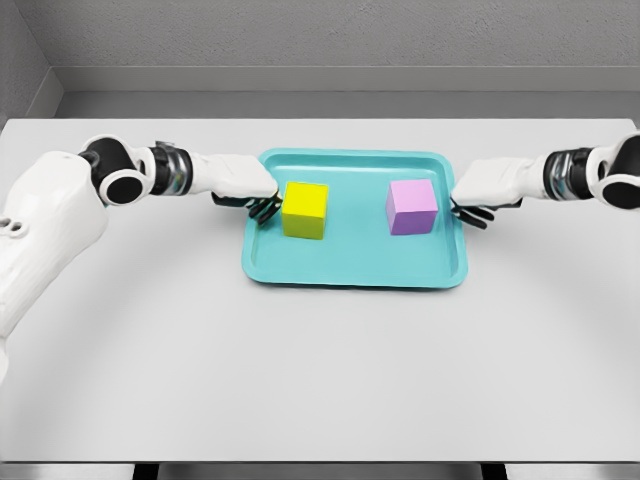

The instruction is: Push two cubes

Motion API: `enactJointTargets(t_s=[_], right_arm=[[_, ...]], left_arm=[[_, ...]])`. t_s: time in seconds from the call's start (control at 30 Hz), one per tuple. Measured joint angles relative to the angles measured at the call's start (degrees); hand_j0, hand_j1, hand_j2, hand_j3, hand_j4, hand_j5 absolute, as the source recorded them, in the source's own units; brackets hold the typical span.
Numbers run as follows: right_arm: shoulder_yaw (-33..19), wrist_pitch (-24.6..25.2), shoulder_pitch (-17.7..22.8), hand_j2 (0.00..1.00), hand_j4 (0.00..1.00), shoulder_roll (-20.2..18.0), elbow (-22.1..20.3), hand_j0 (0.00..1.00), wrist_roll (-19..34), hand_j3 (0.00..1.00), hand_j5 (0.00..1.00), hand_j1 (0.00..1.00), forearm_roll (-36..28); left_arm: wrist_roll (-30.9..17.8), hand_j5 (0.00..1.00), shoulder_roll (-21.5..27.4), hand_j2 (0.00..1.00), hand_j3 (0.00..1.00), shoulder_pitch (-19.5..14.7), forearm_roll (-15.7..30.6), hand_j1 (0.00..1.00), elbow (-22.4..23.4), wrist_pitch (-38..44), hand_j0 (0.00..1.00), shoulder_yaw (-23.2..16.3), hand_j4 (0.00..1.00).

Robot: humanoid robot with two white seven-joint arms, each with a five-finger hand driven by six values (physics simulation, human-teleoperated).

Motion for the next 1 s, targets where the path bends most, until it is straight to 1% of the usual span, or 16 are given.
enactJointTargets(t_s=[0.23, 0.37, 0.8, 1.0], right_arm=[[0.51, 0.02, -0.53, 0.00, 0.00, 1.72, 1.79, 0.00, 0.00, 0.00, 0.00, 0.00, 0.06], [0.60, 0.01, -0.70, 0.00, 0.00, 2.39, 2.82, 0.00, 0.00, 0.00, 0.00, 0.00, 0.10], [2.44, 0.54, -2.02, 0.00, 0.00, 5.04, 3.07, 0.00, 0.30, 0.00, 0.00, 0.00, -0.48], [2.95, 0.08, -2.11, 0.00, 0.00, 5.09, 3.77, 0.00, 0.04, 0.00, 0.00, 0.00, -0.13]], left_arm=[[0.11, 0.23, -0.76, 0.23, 0.23, 0.00, -0.78, 0.23, 0.69, 0.32, 0.23, 0.10, 0.23], [-0.08, 0.23, -1.58, 0.23, 0.23, -0.53, -0.05, 0.23, 0.71, 0.05, 0.23, -0.48, 0.23], [-0.15, 0.23, -3.44, 0.23, 0.23, -1.32, 0.25, 0.23, 1.90, -0.04, 0.23, -0.85, 0.23], [-0.14, 0.23, -3.90, 0.23, 0.23, -1.32, 0.28, 0.23, 1.97, -0.05, 0.23, -0.86, 0.23]])
